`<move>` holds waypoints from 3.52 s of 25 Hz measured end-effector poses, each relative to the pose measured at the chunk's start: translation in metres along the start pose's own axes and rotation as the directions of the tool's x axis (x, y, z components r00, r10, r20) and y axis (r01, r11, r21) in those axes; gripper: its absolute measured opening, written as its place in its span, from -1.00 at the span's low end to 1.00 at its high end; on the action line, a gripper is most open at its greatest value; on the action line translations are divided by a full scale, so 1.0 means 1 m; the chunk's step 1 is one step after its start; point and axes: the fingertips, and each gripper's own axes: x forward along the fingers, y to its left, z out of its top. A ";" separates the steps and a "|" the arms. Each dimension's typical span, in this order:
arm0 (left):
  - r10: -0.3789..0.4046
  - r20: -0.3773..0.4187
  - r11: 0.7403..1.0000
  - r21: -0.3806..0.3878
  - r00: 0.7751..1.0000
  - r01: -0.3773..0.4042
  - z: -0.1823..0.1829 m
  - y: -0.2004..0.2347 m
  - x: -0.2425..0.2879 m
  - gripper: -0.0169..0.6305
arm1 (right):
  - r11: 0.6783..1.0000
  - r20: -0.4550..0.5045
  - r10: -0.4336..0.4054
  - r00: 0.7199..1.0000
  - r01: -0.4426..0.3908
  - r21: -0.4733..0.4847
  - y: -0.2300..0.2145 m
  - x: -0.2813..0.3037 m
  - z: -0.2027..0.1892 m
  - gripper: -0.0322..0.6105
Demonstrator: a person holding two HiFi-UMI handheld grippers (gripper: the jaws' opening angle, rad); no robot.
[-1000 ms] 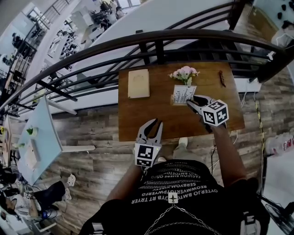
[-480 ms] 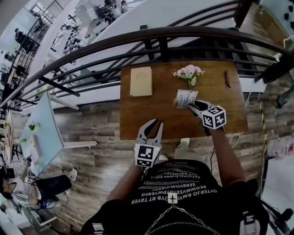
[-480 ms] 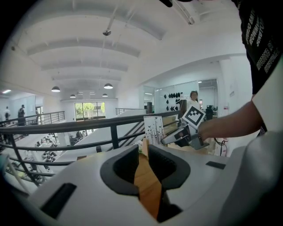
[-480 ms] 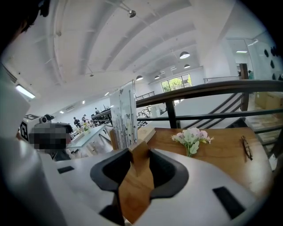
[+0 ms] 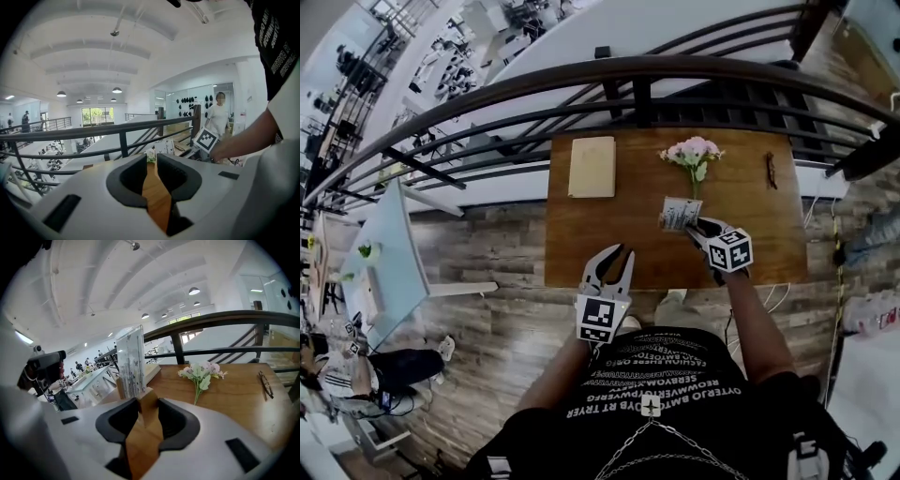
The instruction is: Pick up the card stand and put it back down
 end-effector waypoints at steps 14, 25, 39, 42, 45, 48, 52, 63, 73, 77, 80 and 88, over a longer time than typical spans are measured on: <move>0.038 -0.037 0.999 -0.027 0.999 -0.039 -0.003 0.013 0.017 -0.68 | 1.000 -0.057 -0.003 0.998 0.004 0.008 -0.027 0.042 -0.040 -0.45; 0.069 -0.053 0.996 -0.052 0.996 -0.072 -0.008 0.020 0.020 -0.68 | 0.999 -0.087 -0.026 0.996 0.024 -0.023 -0.048 0.072 -0.064 -0.45; 0.052 -0.102 0.998 -0.026 0.993 -0.055 -0.017 0.017 0.022 -0.68 | 0.986 -0.110 -0.066 0.992 0.048 -0.158 -0.059 0.096 -0.088 -0.44; 0.042 -0.101 0.999 -0.024 0.994 -0.045 -0.018 0.013 0.022 -0.68 | 0.986 -0.128 -0.067 0.990 0.046 -0.162 -0.058 0.097 -0.092 -0.43; 0.038 -0.096 0.999 -0.020 0.995 -0.040 -0.017 0.012 0.021 -0.68 | 0.991 -0.129 -0.060 0.990 0.044 -0.123 -0.057 0.095 -0.092 -0.32; 0.038 -0.076 0.999 -0.012 0.996 -0.039 -0.010 0.013 0.021 -0.68 | 0.991 -0.085 -0.080 0.993 0.070 -0.115 -0.059 0.079 -0.079 -0.28; 0.036 -0.033 0.999 0.002 0.999 -0.036 0.001 0.010 0.016 -0.68 | 0.987 0.012 -0.102 0.995 0.103 -0.123 -0.052 0.041 -0.049 -0.28; 0.044 0.109 0.996 0.074 0.993 -0.053 0.032 0.012 -0.010 -0.86 | 0.949 0.279 -0.221 0.934 0.271 -0.158 0.012 -0.071 0.029 -0.85; 0.022 0.175 0.997 0.073 0.984 -0.035 0.062 0.017 -0.049 -0.86 | 0.936 0.396 -0.224 0.890 0.310 -0.168 0.073 -0.149 0.091 -0.85; 0.030 0.196 0.996 0.073 0.980 -0.045 0.069 0.022 -0.064 -0.86 | 0.928 0.423 -0.239 0.874 0.334 -0.166 0.088 -0.177 0.103 -0.86; 0.020 0.193 0.996 0.082 0.981 -0.036 0.062 0.021 -0.068 -0.86 | 0.919 0.426 -0.261 0.866 0.358 -0.165 0.095 -0.191 0.101 -0.85; 0.002 0.196 0.999 0.032 0.981 -0.008 0.039 0.027 -0.086 -0.86 | 0.905 0.394 -0.290 0.872 0.383 -0.182 0.129 -0.209 0.080 -0.85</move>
